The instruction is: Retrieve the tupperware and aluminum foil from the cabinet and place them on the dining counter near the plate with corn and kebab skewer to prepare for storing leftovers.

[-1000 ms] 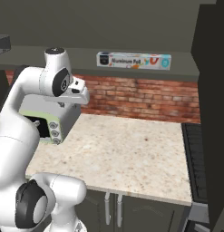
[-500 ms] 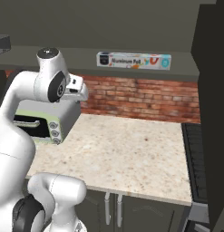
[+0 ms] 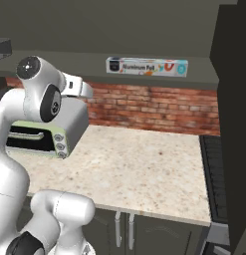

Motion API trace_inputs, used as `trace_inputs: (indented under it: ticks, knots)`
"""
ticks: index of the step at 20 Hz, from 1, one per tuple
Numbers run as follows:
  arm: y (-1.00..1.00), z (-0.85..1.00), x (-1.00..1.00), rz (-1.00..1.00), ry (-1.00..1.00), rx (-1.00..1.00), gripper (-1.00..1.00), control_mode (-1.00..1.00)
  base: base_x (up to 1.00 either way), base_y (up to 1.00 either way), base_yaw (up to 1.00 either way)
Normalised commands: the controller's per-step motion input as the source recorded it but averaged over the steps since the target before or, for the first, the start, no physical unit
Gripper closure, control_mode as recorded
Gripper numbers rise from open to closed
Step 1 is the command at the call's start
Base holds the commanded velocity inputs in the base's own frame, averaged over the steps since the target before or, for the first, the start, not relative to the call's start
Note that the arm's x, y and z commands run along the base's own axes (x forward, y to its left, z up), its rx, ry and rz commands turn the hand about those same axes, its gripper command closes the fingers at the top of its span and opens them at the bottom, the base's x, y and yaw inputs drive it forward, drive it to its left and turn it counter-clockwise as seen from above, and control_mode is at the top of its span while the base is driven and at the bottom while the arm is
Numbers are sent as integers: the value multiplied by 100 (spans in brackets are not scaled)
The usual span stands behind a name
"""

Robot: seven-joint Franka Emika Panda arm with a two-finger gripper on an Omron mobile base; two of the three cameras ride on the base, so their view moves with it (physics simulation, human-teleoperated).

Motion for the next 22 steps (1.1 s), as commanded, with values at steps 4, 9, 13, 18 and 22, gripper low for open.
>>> trace_inputs:
  ticks: [4, 9, 13, 18, 22]
  knots:
    - [1, 75, 14, -23, -13, 0, -100, -100, 0, 0, 0]
    - [-5, 43, 23, -28, -1, 5, -100, -100, 0, 0, 0]
    - [-33, 4, 28, -23, 0, 13, -100, -100, 0, 0, 0]
    - [-43, 0, 38, -13, 1, 12, -100, -100, 0, 0, 0]
    - [-16, 0, 44, -8, 5, 2, -100, -100, 0, 0, 0]
